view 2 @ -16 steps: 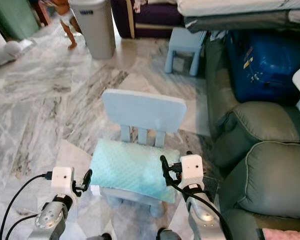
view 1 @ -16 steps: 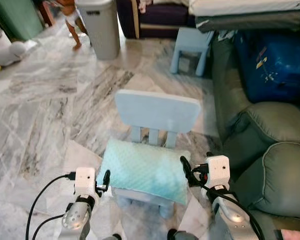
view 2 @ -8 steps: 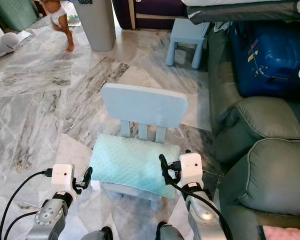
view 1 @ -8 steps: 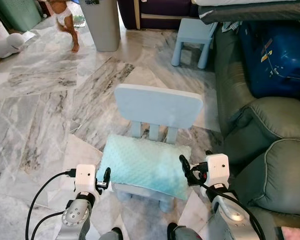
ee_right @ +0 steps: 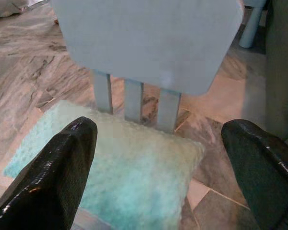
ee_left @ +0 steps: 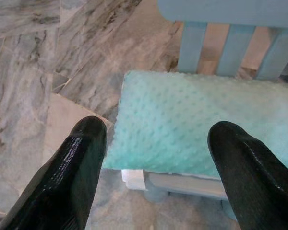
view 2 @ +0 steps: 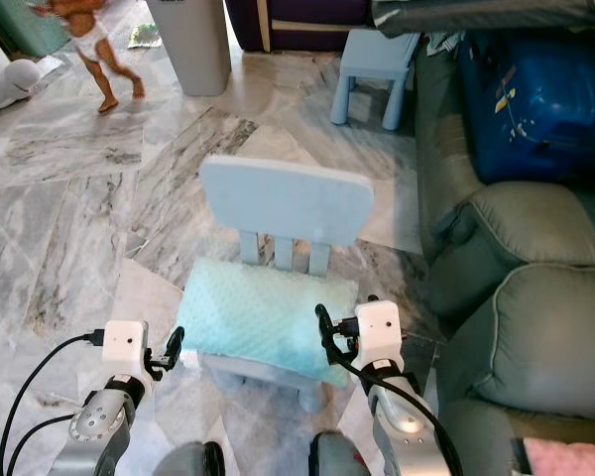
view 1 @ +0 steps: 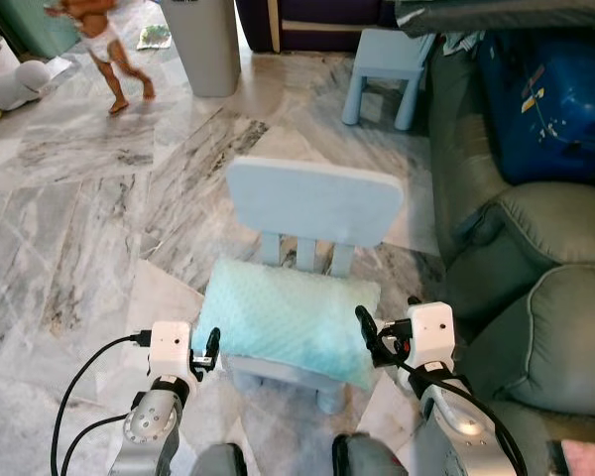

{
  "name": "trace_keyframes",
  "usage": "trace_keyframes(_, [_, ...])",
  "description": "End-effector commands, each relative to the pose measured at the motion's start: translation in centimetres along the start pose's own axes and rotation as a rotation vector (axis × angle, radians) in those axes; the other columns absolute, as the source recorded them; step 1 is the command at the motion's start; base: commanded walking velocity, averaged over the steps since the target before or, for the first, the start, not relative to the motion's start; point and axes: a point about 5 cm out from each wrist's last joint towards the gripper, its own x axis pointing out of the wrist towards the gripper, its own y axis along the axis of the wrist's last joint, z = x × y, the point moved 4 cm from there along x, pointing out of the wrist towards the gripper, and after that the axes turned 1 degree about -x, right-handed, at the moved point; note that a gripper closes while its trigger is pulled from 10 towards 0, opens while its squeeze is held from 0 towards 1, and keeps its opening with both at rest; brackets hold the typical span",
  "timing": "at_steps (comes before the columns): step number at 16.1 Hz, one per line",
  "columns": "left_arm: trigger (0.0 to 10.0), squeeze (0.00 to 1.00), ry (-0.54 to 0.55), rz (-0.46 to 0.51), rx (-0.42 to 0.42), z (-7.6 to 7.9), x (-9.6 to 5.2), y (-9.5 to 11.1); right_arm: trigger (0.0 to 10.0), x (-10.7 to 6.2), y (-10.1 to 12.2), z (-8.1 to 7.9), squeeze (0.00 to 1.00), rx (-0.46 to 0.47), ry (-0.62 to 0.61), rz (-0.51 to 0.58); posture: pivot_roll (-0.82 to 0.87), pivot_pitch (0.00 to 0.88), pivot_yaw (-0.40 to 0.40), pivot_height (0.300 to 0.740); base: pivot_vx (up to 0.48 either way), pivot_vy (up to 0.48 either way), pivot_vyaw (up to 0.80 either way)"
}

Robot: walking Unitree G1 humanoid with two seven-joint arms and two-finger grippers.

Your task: Move the pillow to the sofa

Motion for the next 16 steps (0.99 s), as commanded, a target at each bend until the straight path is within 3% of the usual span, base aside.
trace_keyframes(1, [10.0,0.0,0.002,-0.033,0.001,-0.3,-0.4,-0.8,10.0,-0.1,0.1,-0.5,0.0,0.0,0.013,-0.001,-0.1,0.241,0.053,0.627,0.0,0.0,0.0])
trace_keyframes(7, [10.0,0.0,0.008,-0.034,0.009,-0.5,-0.5,-0.8,10.0,0.2,0.2,-0.4,0.0,-0.004,0.015,0.003,-0.1,0.244,0.053,0.563,0.0,0.0,0.0])
trace_keyframes(16, [10.0,0.0,0.154,0.014,0.087,-3.2,-0.2,0.8,10.0,1.1,0.6,0.1,0.0,-0.019,0.014,0.018,-0.08,0.238,0.053,0.455,0.0,0.0,0.0])
